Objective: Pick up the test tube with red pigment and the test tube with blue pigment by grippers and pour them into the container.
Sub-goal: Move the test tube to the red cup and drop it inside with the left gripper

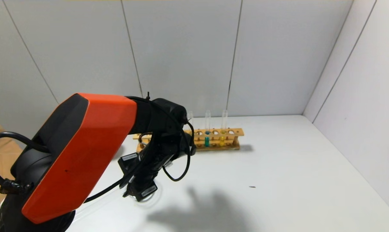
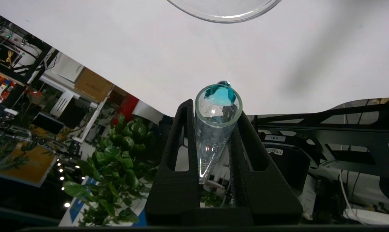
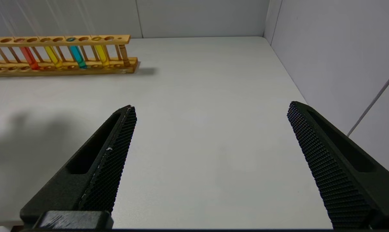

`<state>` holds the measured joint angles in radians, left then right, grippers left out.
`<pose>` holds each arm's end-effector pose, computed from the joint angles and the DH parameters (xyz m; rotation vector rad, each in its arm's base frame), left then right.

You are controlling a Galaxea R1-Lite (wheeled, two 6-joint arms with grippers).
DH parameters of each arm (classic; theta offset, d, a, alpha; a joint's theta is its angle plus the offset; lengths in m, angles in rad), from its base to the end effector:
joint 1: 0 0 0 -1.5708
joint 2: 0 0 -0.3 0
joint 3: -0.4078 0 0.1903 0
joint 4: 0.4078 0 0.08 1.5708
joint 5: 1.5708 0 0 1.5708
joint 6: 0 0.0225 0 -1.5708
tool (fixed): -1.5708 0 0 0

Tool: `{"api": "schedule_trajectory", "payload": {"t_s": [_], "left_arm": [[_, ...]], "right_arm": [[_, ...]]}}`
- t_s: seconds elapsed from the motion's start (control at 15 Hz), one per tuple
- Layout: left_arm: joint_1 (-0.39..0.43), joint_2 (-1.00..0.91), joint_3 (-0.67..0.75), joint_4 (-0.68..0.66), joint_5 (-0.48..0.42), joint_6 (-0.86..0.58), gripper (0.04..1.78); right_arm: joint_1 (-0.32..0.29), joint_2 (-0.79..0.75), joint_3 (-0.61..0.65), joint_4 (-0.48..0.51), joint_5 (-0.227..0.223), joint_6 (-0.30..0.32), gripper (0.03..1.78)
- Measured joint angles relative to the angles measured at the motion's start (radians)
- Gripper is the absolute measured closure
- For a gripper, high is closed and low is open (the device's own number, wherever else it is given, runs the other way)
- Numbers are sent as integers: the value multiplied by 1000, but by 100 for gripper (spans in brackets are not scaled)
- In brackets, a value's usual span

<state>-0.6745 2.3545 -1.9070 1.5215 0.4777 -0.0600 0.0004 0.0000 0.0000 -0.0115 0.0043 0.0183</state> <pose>0.2901 -0.2187 0.1128 1.0285 1.6469 -0.0785 -0.0228 0.0001 0.0766 0.0183 -0.0115 0.0048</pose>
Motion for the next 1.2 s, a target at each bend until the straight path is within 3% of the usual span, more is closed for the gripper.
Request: {"api": "schedule_trajectory", "payload": {"t_s": [1.2], "left_arm": [[-11,89,21,0,13,46,151]], "right_arm": [[0,0,0,0,0,0,10]]}}
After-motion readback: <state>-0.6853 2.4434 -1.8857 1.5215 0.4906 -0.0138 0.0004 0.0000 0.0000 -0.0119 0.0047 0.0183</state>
